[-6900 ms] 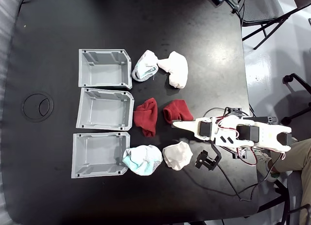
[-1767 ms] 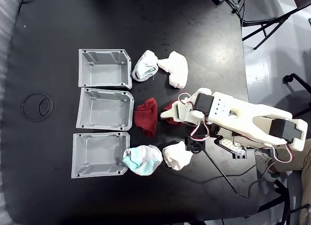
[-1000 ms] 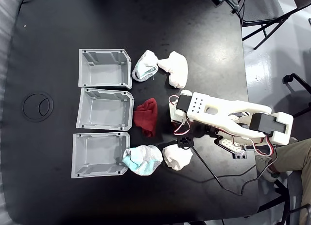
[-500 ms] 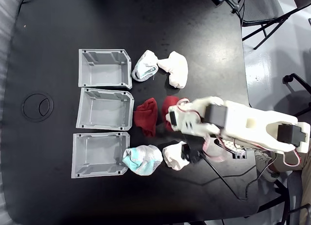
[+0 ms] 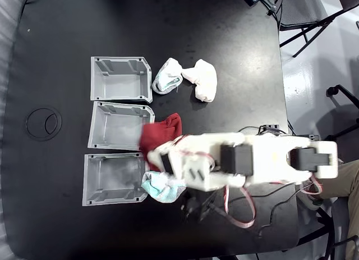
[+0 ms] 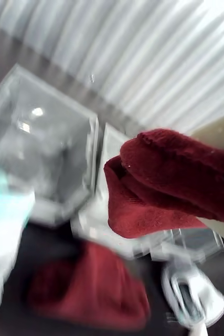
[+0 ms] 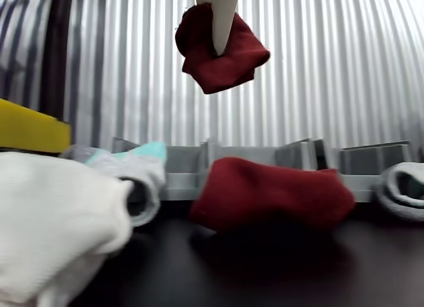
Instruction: Put the sock in the container
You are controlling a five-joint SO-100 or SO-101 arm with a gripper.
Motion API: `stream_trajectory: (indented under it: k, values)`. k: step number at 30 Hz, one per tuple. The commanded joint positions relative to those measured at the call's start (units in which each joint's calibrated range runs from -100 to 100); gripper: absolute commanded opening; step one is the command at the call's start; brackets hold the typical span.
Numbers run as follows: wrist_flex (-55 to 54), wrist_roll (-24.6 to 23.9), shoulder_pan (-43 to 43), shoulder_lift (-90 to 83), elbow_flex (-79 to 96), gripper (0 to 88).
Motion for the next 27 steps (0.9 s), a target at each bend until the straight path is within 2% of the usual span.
stream_trajectory:
  k: [1,6,15,27]
  values:
    - [-0.75,0.16,-4.7,7.02,-17.79,1.3]
    - [-0.83,-0.19,-8.48,17.31,-34.2,1.3]
    - [-0.75,-0.3,-7.69,35.46,-57.19,1.3]
    - [-0.32,-0.36,-6.67,42.15,-60.8,2.6]
